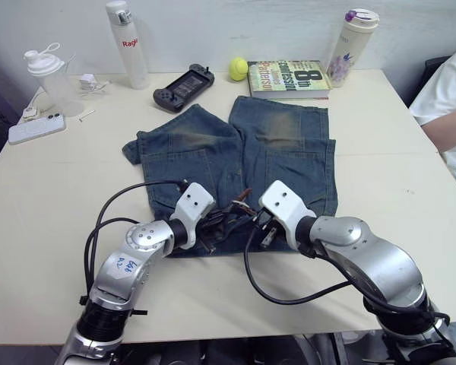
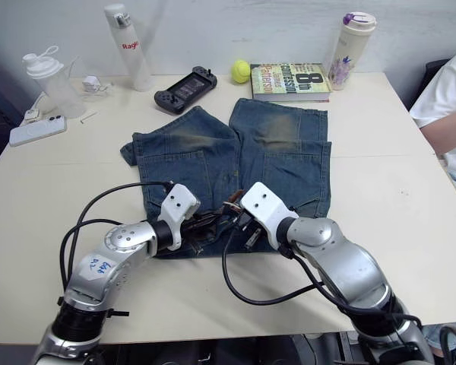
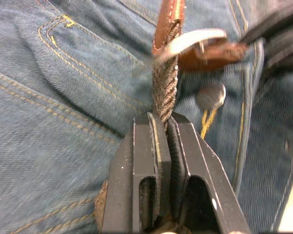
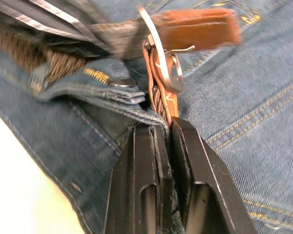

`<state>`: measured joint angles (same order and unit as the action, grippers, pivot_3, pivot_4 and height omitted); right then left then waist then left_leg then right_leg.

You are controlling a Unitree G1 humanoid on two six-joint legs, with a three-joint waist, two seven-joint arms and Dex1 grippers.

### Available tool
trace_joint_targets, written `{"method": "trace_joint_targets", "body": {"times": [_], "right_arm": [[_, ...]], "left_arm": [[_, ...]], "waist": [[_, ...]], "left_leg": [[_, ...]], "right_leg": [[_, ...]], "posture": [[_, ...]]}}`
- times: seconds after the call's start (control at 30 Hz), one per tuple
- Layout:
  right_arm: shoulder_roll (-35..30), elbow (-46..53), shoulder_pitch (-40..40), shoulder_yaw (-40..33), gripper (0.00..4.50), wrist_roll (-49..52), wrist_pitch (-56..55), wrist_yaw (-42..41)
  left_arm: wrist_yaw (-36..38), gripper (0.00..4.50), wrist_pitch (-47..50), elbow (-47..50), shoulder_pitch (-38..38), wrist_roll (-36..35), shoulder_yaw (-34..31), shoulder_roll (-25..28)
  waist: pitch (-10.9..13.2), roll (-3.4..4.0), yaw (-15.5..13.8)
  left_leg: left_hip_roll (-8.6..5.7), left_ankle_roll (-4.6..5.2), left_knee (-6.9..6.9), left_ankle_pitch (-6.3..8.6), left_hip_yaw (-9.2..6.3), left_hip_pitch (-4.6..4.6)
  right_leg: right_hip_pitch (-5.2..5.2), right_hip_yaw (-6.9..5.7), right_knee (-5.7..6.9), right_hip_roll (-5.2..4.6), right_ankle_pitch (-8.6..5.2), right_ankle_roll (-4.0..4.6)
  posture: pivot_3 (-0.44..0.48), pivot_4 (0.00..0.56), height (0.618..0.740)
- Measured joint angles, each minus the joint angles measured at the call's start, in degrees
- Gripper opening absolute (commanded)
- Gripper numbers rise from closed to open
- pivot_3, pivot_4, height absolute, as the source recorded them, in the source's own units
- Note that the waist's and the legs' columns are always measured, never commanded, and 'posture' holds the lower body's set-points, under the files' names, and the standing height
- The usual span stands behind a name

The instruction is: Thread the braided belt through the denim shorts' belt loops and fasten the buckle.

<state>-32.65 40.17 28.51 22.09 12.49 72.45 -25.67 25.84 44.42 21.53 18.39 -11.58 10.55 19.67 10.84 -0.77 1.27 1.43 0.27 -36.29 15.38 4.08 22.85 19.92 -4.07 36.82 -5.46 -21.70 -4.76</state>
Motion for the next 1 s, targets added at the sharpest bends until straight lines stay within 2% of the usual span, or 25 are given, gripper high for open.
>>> {"method": "trace_joint_targets", "body": {"times": [0.2, 0.4, 0.43, 0.5, 0.53, 0.57, 0.67, 0.73, 0.8, 0.9, 0.97, 1.0], "right_arm": [[-1.67, -0.01, -0.33, 2.44, 0.03, -1.34, -2.61, 0.05], [0.00, 0.31, -2.21, 2.21, 2.52, -2.06, -6.02, 1.26], [0.05, 0.40, -2.31, 1.99, 3.09, -1.75, -5.89, 1.14], [-0.04, 2.38, -3.09, -0.40, 3.80, 0.25, -4.26, -0.16], [-0.32, 3.60, -3.21, -1.86, 4.31, 1.37, -3.42, -1.03], [-0.61, 4.84, -3.29, -3.89, 4.43, 2.90, -2.35, -2.07], [-0.63, 7.37, -2.23, -12.28, 4.43, 8.55, 1.87, -5.72], [-0.63, 7.40, 1.27, -18.07, 4.43, 11.99, 4.24, -7.77], [-0.75, 7.02, 5.06, -20.77, 4.43, 12.84, 3.77, -8.11], [-6.33, 4.91, 8.92, -14.82, 4.43, 8.39, -5.65, -8.43], [-12.31, 1.21, 9.56, -5.79, 4.43, 0.10, -16.63, -8.94], [-15.70, -2.13, 9.65, 0.39, 4.43, -6.77, -25.49, -9.63]], "left_arm": [[-0.14, 0.00, -1.55, -0.84, 0.09, 0.67, 0.86, -0.69], [-0.07, 0.00, -2.64, -1.50, 0.06, 0.74, 1.22, -0.66], [-0.06, 0.00, -2.69, -1.51, 0.06, 0.73, 1.25, -0.66], [0.00, 0.00, -2.94, -1.56, 0.05, 0.73, 1.47, -0.72], [-0.02, 0.00, -3.05, -1.58, 0.06, 0.73, 1.58, -0.76], [-0.02, 0.00, -3.15, -1.60, 0.03, 0.73, 1.66, -0.77], [-0.04, 0.00, -3.25, -1.63, -0.07, 0.73, 1.70, -0.76], [-0.08, 0.00, -3.25, -1.63, -0.10, 0.73, 1.69, -0.78], [-0.08, 0.00, -3.26, -1.64, -0.15, 0.73, 1.69, -0.80], [-0.04, 0.00, -3.30, -1.64, -0.16, 0.71, 1.81, -1.04], [-0.03, 0.00, -3.30, -1.64, -0.19, 0.70, 1.88, -1.13], [-0.05, 0.00, -3.30, -1.64, -0.20, 0.70, 1.92, -1.22]], "waist": [[0.00, 0.00, 0.11], [0.00, 0.00, 0.07], [0.00, 0.00, 0.06], [0.00, 0.00, -0.07], [0.00, 0.00, -0.11], [0.00, 0.00, -0.19], [0.00, 0.00, -0.54], [0.00, 0.00, -0.49], [0.00, 0.00, -0.54], [0.00, 0.00, -0.67], [0.00, -0.01, -0.75], [-0.01, -0.01, -0.82]], "left_leg": [[0.02, -0.02, 0.00, -0.02, -0.01, 0.01], [0.01, -0.02, -0.02, -0.03, -0.02, 0.02], [0.01, -0.02, -0.02, -0.03, -0.02, 0.02], [0.01, 0.00, -0.11, -0.03, -0.09, 0.10], [0.01, 0.01, -0.15, -0.02, -0.13, 0.13], [0.01, 0.01, -0.16, -0.02, -0.14, 0.14], [0.01, 0.02, -0.19, -0.02, -0.19, 0.16], [0.01, 0.03, -0.21, -0.01, -0.18, 0.16], [0.03, 0.03, -0.20, -0.01, -0.23, 0.14], [0.01, 0.03, -0.19, -0.01, -0.22, 0.17], [-0.04, 0.04, -0.21, -0.01, -0.19, 0.18], [-0.08, 0.05, -0.26, -0.01, -0.16, 0.18]], "right_leg": [[0.00, -0.03, 0.01, 0.02, 0.00, 0.00], [-0.01, -0.04, 0.01, 0.01, 0.00, 0.00], [-0.01, -0.04, 0.01, 0.01, 0.00, 0.00], [0.00, -0.09, 0.01, 0.00, 0.00, 0.00], [0.00, -0.12, 0.02, 0.00, 0.00, 0.00], [0.00, -0.13, 0.02, 0.00, 0.00, 0.00], [-0.02, -0.17, 0.02, 0.00, 0.00, 0.00], [-0.01, -0.17, 0.03, 0.00, 0.00, 0.00], [-0.04, -0.20, 0.01, 0.02, 0.00, 0.00], [-0.01, -0.19, -0.03, 0.01, 0.00, 0.00], [-0.01, -0.17, -0.07, -0.01, 0.00, 0.00], [0.00, -0.15, -0.13, -0.05, -0.01, -0.01]], "posture": [[0.000, 0.150, 0.740], [0.000, 0.150, 0.740], [0.000, 0.150, 0.740], [0.000, 0.150, 0.740], [0.000, 0.150, 0.740], [0.000, 0.150, 0.740], [0.000, 0.150, 0.740], [0.000, 0.150, 0.740], [0.000, 0.150, 0.740], [0.000, 0.150, 0.740], [0.000, 0.150, 0.740], [0.000, 0.150, 0.740]]}}
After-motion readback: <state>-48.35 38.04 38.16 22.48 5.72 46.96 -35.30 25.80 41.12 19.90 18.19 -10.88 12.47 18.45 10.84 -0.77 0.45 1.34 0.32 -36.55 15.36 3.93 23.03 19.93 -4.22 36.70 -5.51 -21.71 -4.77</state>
